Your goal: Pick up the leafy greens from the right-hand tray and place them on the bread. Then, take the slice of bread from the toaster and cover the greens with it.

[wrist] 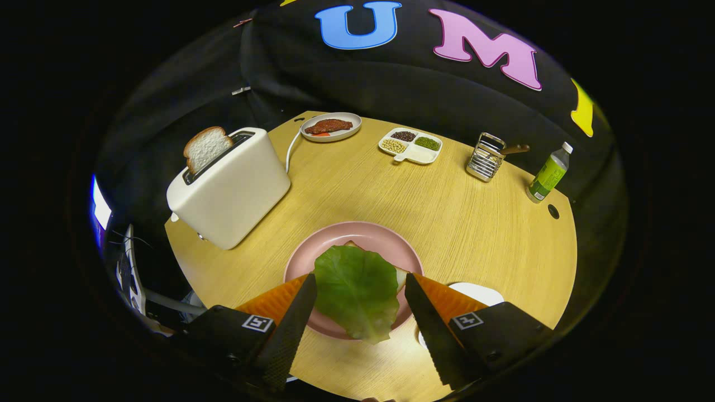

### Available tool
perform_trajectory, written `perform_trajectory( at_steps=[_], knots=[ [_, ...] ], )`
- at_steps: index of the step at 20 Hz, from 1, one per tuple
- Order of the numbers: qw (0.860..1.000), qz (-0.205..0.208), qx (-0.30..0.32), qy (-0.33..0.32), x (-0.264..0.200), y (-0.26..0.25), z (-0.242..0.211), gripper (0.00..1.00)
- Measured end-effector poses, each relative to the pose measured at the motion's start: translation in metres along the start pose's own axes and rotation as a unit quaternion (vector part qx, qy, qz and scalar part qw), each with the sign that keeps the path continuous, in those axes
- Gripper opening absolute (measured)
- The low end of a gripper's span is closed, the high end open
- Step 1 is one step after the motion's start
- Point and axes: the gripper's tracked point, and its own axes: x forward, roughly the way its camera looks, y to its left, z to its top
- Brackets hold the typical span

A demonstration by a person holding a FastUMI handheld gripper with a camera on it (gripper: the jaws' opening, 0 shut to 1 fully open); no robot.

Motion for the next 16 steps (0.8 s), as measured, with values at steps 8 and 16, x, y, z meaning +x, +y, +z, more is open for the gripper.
perform_trajectory(
  at_steps=[8,16],
  knots=[
    [0.995,0.084,-0.003,-0.057,-0.049,0.109,0.078,0.99],
    [0.991,0.106,-0.018,-0.075,-0.028,0.226,0.164,0.99]
  ],
)
